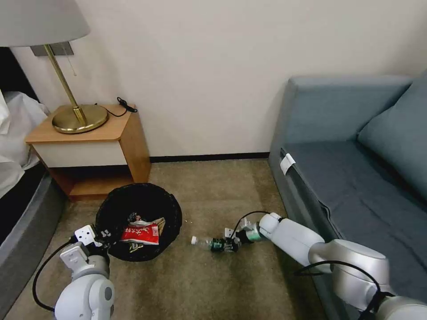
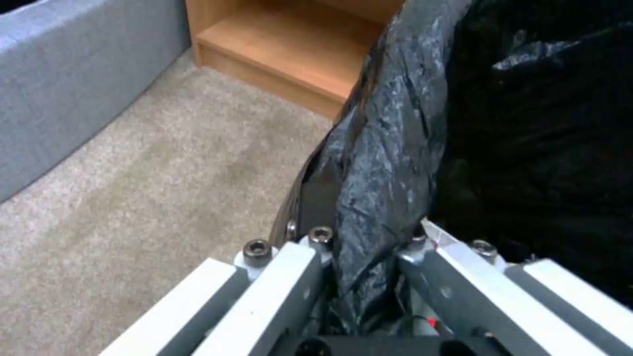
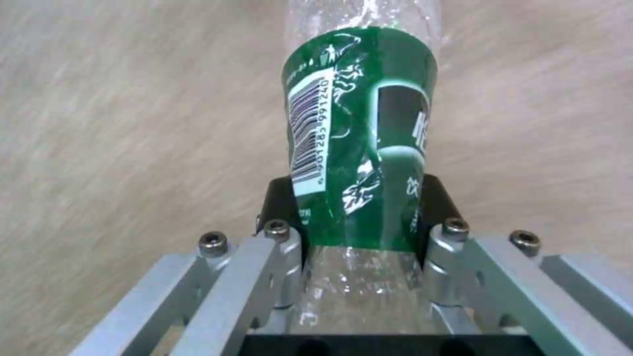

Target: Pick up the trash bin, then pick up the garbage on the floor and place it into the trash bin.

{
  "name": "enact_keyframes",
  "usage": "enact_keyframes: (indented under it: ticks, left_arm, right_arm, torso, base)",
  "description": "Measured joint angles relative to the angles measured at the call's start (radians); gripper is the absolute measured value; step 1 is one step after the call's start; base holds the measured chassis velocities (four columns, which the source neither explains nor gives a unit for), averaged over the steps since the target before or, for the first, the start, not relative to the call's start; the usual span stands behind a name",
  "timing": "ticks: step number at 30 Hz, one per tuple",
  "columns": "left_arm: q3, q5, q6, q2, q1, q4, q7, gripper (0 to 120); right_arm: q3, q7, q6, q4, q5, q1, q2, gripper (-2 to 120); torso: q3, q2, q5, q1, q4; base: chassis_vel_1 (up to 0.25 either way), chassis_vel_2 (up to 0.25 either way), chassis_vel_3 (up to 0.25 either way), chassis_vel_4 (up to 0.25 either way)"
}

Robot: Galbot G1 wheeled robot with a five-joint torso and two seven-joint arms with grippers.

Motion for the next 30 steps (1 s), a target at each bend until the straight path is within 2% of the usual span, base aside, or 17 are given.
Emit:
enact_keyframes:
  ticks: [2,3,4,6,8,9,12,13,14,18,19,23,30]
  left_arm:
    - [0.007,0.000,0.001,0.000,-0.001,0.007,-0.001,2]
    - [0.014,0.005,0.002,0.000,-0.002,0.019,-0.002,2]
    - [0.014,0.005,0.002,0.000,-0.002,0.019,-0.002,2]
    - [0.022,0.008,0.002,0.000,-0.002,0.021,-0.001,2]
    - [0.028,0.017,0.003,0.000,-0.004,0.022,-0.002,2]
    - [0.028,0.017,0.003,0.000,-0.004,0.022,-0.002,2]
    - [0.033,0.025,0.005,0.000,-0.004,0.023,-0.002,2]
    - [0.034,0.025,0.007,0.000,-0.004,0.022,-0.003,2]
    - [0.034,0.025,0.007,0.000,-0.004,0.022,-0.003,2]
    - [0.036,0.025,0.013,0.000,-0.005,0.018,-0.004,2]
    - [0.036,0.025,0.013,0.000,-0.005,0.018,-0.004,2]
    - [0.034,0.025,0.017,0.000,-0.007,0.015,-0.005,2]
    - [0.036,0.024,0.022,0.000,-0.015,0.015,-0.006,2]
  right_arm:
    - [0.032,0.036,-0.009,0.092,0.064,0.027,-0.074,21]
    - [0.067,0.114,-0.041,0.279,0.172,0.068,-0.194,21]
    - [0.067,0.114,-0.041,0.279,0.172,0.068,-0.194,21]
    - [0.085,0.160,-0.057,0.406,0.240,0.081,-0.238,21]
    - [0.110,0.223,-0.077,0.600,0.312,0.085,-0.264,21]
    - [0.110,0.223,-0.077,0.600,0.312,0.085,-0.264,21]
    - [0.100,0.340,-0.092,0.780,0.346,0.078,-0.258,21]
    - [0.088,0.384,-0.096,0.822,0.353,0.067,-0.245,21]
    - [0.088,0.384,-0.096,0.822,0.353,0.067,-0.245,21]
    - [0.003,0.520,-0.107,0.913,0.365,0.026,-0.164,21]
    - [0.003,0.520,-0.107,0.913,0.365,0.026,-0.164,21]
    - [-0.083,0.587,-0.108,0.923,0.353,0.006,-0.089,21]
    - [-0.144,0.641,-0.104,0.891,0.314,-0.028,-0.042,21]
  torso:
    - [0.000,0.000,0.0006,0.000,0.0003]
    - [0.000,0.000,0.0000,0.000,-0.0009]
    - [0.000,0.000,0.0000,0.000,-0.0009]
    - [0.000,0.000,-0.0001,0.000,-0.0007]
    - [0.000,0.000,0.0000,0.000,-0.0001]
    - [0.000,0.000,0.0000,0.000,-0.0001]
    - [0.000,0.000,-0.0005,0.000,0.0005]
    - [0.000,0.000,-0.0003,0.000,0.0001]
    - [0.000,0.000,-0.0003,0.000,0.0001]
    - [0.000,0.000,0.0000,0.000,-0.0001]
    - [0.000,0.000,0.0000,0.000,-0.0001]
    - [0.000,0.000,-0.0003,0.000,0.0003]
    - [0.000,0.000,-0.0003,0.000,0.0001]
  base:
    - [0.000,0.000,0.000,0.000]
    - [0.000,0.000,0.000,0.000]
    - [0.000,0.000,0.000,0.000]
    - [0.000,0.000,0.000,0.000]
    - [0.000,0.000,0.000,0.000]
    - [0.000,0.000,0.000,0.000]
    - [0.000,0.000,0.000,0.000]
    - [0.000,0.000,0.000,0.000]
    - [0.000,0.000,0.000,0.000]
    - [0.000,0.000,0.000,0.000]
    - [0.000,0.000,0.000,0.000]
    - [0.000,0.000,0.000,0.000]
    - [0.000,0.000,0.000,0.000]
